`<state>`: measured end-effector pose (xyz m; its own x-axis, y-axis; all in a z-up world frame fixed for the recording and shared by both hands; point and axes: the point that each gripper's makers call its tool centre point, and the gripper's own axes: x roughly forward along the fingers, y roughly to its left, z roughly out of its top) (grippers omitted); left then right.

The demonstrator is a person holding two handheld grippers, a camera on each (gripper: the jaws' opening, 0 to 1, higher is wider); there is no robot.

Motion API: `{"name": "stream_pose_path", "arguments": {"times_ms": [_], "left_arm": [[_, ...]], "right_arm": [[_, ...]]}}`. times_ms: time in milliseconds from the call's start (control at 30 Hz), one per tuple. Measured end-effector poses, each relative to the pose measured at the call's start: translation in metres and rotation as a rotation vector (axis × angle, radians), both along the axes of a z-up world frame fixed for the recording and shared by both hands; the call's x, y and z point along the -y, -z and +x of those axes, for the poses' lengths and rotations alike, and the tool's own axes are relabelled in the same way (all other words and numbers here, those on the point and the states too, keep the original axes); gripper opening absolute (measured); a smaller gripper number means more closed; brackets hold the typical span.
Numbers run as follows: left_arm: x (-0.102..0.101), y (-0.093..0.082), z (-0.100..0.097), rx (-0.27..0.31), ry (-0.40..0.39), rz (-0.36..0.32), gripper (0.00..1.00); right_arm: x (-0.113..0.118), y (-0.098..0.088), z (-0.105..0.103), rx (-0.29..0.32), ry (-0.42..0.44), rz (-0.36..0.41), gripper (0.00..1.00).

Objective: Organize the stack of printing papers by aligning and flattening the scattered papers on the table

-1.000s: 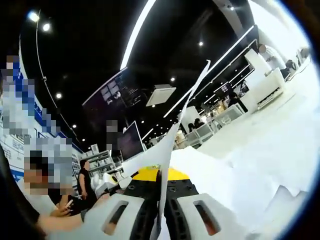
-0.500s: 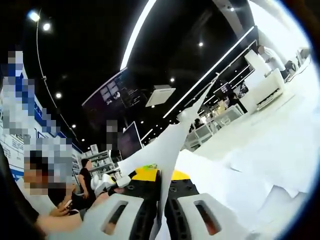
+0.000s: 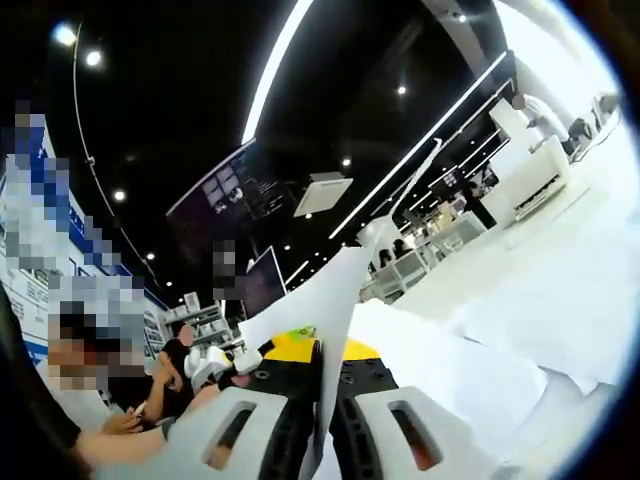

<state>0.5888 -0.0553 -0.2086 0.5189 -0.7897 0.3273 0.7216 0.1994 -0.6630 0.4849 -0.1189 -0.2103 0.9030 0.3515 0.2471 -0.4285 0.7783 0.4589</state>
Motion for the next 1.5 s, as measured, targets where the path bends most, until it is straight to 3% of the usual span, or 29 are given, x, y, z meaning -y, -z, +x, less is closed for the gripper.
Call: {"name": "stream_pose_path", "arguments": {"times_ms": [167,267,333,433,733,967,1133,1233,1500], "left_arm": [[0.002,-0.005,-0.003,0.015,0.022,-0.006,0.05],[0.001,-0.003,0.0,0.068,-0.024,0.043,0.05],[0.004,-0.006,-0.004,0.07,-0.003,0.031,0.05],[0.003,-0.005,-0.002,0.091,-0.032,0.061,0.05],[0.001,-0.005,0.0,0.063,-0.028,0.046,0.06],[-0.009,-0.005,0.008,0.074,-0.084,0.023,0.06],[-0.016,-0.003,0.014,0.073,-0.126,0.018,0.06],[-0.018,-0.002,0.015,0.075,-0.151,0.019,0.06],[-0.025,0.003,0.02,0.05,-0.184,0.007,0.06]], "right_arm": [[0.0,0.0,-0.001,0.001,-0.001,0.004,0.0],[-0.001,0.0,0.0,0.0,-0.002,0.002,0.0],[-0.002,0.001,0.0,-0.001,-0.003,-0.002,0.0],[-0.002,0.001,0.0,0.0,-0.002,-0.002,0.0],[-0.004,0.001,-0.001,0.011,0.007,-0.037,0.0],[0.0,-0.004,-0.003,0.052,0.027,-0.062,0.14],[0.009,-0.006,0.001,0.076,0.077,-0.107,0.33],[0.023,-0.005,0.006,0.063,0.134,-0.112,0.5],[0.044,-0.004,0.007,0.049,0.196,-0.116,0.7]]}}
